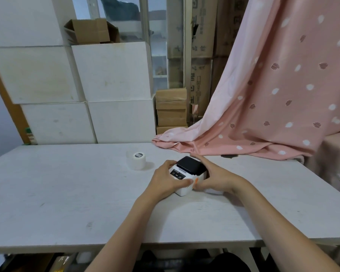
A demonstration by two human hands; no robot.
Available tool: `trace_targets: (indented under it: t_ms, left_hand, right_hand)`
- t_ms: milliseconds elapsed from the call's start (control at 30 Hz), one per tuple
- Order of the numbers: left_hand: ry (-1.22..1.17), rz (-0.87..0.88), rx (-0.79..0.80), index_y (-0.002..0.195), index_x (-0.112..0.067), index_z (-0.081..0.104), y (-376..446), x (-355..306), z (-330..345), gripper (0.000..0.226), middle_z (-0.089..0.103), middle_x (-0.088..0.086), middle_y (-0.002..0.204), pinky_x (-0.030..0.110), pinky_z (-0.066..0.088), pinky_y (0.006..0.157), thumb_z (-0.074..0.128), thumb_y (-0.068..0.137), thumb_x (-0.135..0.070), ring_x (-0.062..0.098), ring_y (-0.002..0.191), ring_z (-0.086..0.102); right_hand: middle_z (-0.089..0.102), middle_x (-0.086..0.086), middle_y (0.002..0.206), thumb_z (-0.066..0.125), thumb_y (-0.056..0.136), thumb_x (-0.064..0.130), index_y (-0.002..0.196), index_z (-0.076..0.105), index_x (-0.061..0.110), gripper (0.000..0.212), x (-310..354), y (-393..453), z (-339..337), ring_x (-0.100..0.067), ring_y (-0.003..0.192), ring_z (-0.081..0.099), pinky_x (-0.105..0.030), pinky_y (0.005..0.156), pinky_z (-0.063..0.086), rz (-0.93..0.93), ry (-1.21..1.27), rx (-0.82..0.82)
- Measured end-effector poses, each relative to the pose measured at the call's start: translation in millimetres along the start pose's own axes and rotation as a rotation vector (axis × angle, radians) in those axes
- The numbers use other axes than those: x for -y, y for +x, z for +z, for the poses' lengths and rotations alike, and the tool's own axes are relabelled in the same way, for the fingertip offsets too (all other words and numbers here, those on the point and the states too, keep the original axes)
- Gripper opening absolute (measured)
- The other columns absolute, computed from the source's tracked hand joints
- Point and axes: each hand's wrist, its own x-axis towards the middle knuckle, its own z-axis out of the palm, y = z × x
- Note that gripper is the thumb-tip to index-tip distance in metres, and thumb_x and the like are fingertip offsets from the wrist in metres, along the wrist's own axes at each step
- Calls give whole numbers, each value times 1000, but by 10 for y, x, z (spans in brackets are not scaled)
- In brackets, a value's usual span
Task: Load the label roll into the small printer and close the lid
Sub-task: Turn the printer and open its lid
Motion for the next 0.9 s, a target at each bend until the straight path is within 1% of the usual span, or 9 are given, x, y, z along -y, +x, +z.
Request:
trace_targets:
  t_ms: [100, 167, 267, 333, 400, 567, 667, 767, 900]
  left_hand:
    - [-18, 8, 7, 113, -35, 60, 17, -3, -11, 63, 64, -13, 113, 20, 51, 80, 88, 57, -40, -1, 97, 65]
    - [-27, 24, 29, 104, -45, 61, 38, -2, -38, 52, 60, -15, 113, 17, 49, 79, 88, 61, -35, -4, 97, 62]
    - [-56, 15, 65, 121, -37, 64, 105, 84, -50, 70, 68, -15, 112, 26, 57, 85, 89, 56, -38, 0, 95, 67]
    - [-68, 13, 64, 118, -35, 63, 123, 118, -50, 70, 72, -13, 105, 31, 60, 84, 89, 53, -38, 5, 91, 70]
    - [-75, 23, 64, 114, -36, 63, 128, 119, -47, 64, 72, -12, 102, 27, 60, 77, 88, 55, -36, 5, 87, 70]
    - [-97, 39, 77, 113, -37, 64, 101, 98, -65, 58, 72, -13, 100, 14, 52, 65, 88, 61, -33, -1, 80, 68]
    - [-113, 36, 80, 115, -37, 63, 101, 110, -57, 60, 71, -13, 102, 16, 51, 67, 87, 61, -34, 1, 85, 68]
    - [-120, 23, 79, 117, -38, 62, 117, 109, -54, 62, 71, -13, 103, 19, 53, 71, 86, 60, -36, 3, 88, 69]
    - [-102, 34, 56, 118, -38, 59, 95, 111, -26, 64, 66, -11, 110, 25, 55, 81, 86, 60, -39, 5, 96, 66]
  right_hand:
    - [51, 10, 145, 91, 71, 33, 158, 16, 52, 117, 150, 2, -130, -9, 129, 56, -20, 98, 50, 24, -136, 95]
    - [47, 9, 145, 93, 69, 40, 158, 13, 54, 120, 285, 54, -249, -13, 130, 53, -22, 101, 46, 52, -252, 137]
    - [47, 18, 142, 95, 65, 43, 153, 35, 44, 106, 499, 170, -316, -11, 132, 47, -29, 110, 41, 52, -481, 236]
    - [56, 18, 129, 96, 61, 46, 137, 51, 39, 89, 618, 234, -317, -10, 122, 55, -31, 104, 48, 35, -588, 250]
    - [61, 20, 120, 97, 56, 50, 130, 55, 41, 85, 665, 258, -345, -9, 114, 59, -29, 99, 51, 43, -629, 227]
    - [64, 13, 131, 92, 67, 25, 135, 57, 42, 77, 433, 251, -570, -10, 123, 61, -35, 107, 50, 77, -287, 133]
    - [67, 4, 130, 82, 79, 8, 134, 62, 24, 60, 173, 175, -718, -16, 121, 63, -38, 108, 51, 56, 28, 109]
    - [71, -10, 119, 75, 79, 6, 128, 63, 9, 50, -46, 87, -717, -27, 111, 66, -48, 106, 49, 66, 356, 126]
    - [76, -8, 119, 67, 95, 3, 127, 67, 14, 33, -8, 33, -574, -22, 103, 73, -36, 94, 57, 74, 453, 37]
